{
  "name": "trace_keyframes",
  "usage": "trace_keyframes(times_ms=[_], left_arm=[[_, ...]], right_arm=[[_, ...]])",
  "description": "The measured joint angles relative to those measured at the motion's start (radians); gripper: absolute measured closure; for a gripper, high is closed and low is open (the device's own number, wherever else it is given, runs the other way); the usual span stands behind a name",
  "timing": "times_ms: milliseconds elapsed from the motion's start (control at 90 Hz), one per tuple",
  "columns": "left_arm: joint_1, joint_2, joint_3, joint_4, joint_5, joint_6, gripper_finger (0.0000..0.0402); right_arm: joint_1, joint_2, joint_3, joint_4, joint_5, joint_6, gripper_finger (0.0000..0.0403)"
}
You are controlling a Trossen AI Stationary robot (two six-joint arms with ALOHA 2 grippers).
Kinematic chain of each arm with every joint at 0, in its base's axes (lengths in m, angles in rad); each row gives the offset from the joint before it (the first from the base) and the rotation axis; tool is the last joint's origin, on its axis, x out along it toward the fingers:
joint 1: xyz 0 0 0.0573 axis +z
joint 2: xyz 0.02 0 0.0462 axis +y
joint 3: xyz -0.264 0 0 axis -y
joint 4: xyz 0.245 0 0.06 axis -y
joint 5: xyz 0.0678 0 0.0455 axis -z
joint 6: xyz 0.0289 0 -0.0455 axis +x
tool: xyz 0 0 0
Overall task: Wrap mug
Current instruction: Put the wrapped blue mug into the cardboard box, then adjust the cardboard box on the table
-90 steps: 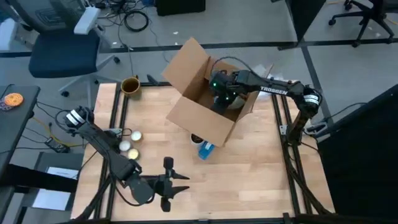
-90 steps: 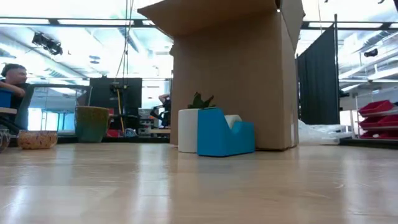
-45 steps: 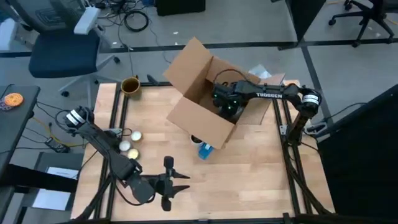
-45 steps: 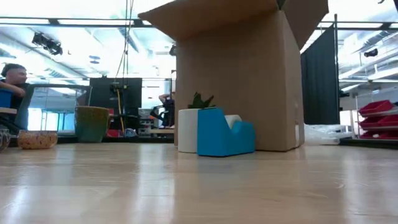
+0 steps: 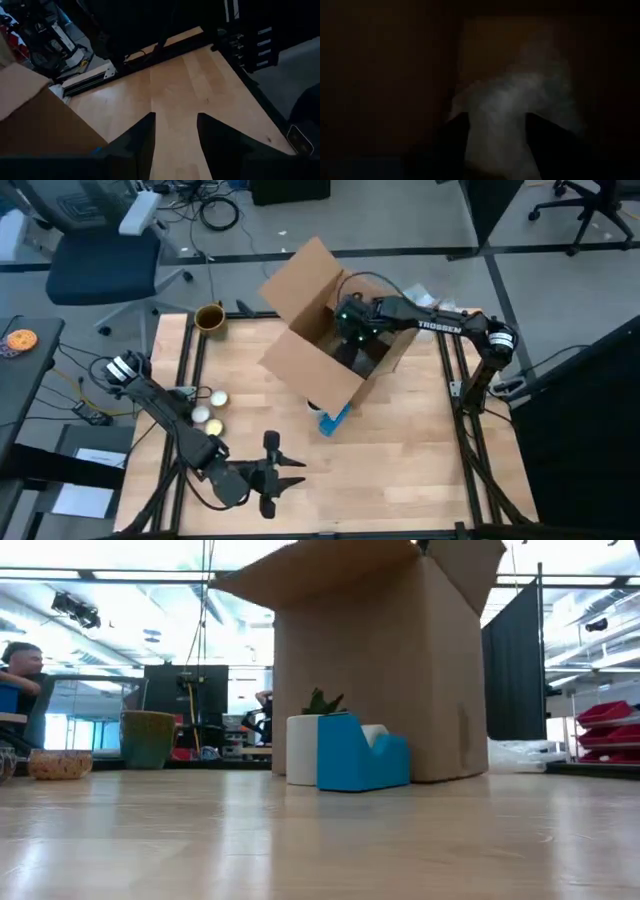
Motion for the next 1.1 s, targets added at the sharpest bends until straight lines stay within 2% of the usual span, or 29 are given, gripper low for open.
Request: trace_keyframes(times_ms=[256,556,711,900,1100], left_arm=[[0.0,0.0,0.0,-0.013,0.0,0.0,0.0271],[0.0,0.0,0.0,-0.013,0.0,-0.001,0.0271],[-0.001,0.0,0.0,-0.012,0.0,-0.019,0.0271],[-0.003,0.0,0.0,-0.013,0.0,-0.02,0.0271],[-0.003,0.0,0.0,-0.008,0.0,-0.02,0.0271]], right_arm=[[0.028,-0.001,0.229,0.0,0.001,0.001,0.0167],[0.098,-0.001,0.511,-0.013,0.004,-0.065,0.0163],[0.159,-0.022,0.58,-0.035,-0.011,-0.098,0.0163],[0.346,-0.06,0.583,-0.041,-0.054,-0.114,0.0169],[0.639,-0.06,0.583,-0.04,-0.058,-0.075,0.0182]])
